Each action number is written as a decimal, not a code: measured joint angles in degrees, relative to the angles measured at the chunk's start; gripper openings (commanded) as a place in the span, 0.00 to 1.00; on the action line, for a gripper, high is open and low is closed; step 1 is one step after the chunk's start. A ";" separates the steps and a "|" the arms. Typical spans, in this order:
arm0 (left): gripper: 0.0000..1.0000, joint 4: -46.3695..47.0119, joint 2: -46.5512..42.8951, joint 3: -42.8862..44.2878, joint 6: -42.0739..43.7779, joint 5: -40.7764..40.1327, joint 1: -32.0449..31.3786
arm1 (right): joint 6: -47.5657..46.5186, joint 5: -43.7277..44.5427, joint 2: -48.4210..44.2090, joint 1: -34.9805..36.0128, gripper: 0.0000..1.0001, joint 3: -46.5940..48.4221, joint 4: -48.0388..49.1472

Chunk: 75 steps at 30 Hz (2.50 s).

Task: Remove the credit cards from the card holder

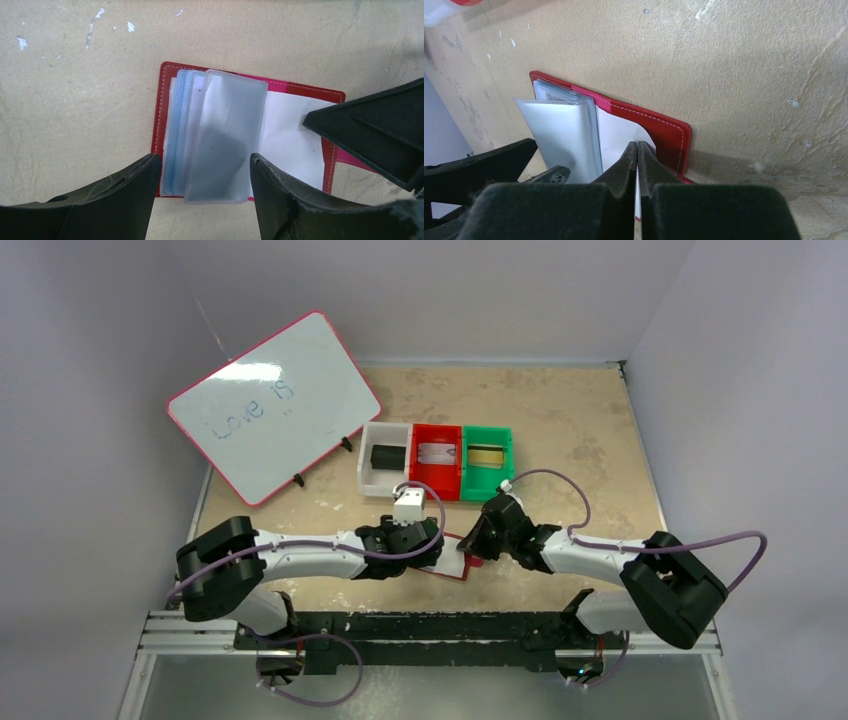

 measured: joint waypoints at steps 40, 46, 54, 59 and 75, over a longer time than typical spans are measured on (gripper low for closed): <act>0.46 16.65 3.43 -0.02 2.14 16.06 0.00 | -0.39 2.71 -7.82 0.02 0.00 -0.26 -6.49; 0.44 19.32 6.19 0.00 2.29 19.58 0.00 | 0.57 6.49 -13.99 0.02 0.00 -0.07 -12.98; 0.38 20.46 11.34 3.37 3.21 22.34 -0.09 | 1.70 11.98 -24.85 0.02 0.00 1.36 -20.87; 0.36 19.93 11.96 4.17 3.32 22.16 -0.20 | -0.02 9.97 -25.62 0.02 0.00 1.36 -16.87; 0.42 13.42 4.50 0.72 4.26 15.30 -0.50 | -4.02 -0.74 -1.62 0.02 0.00 1.01 -3.34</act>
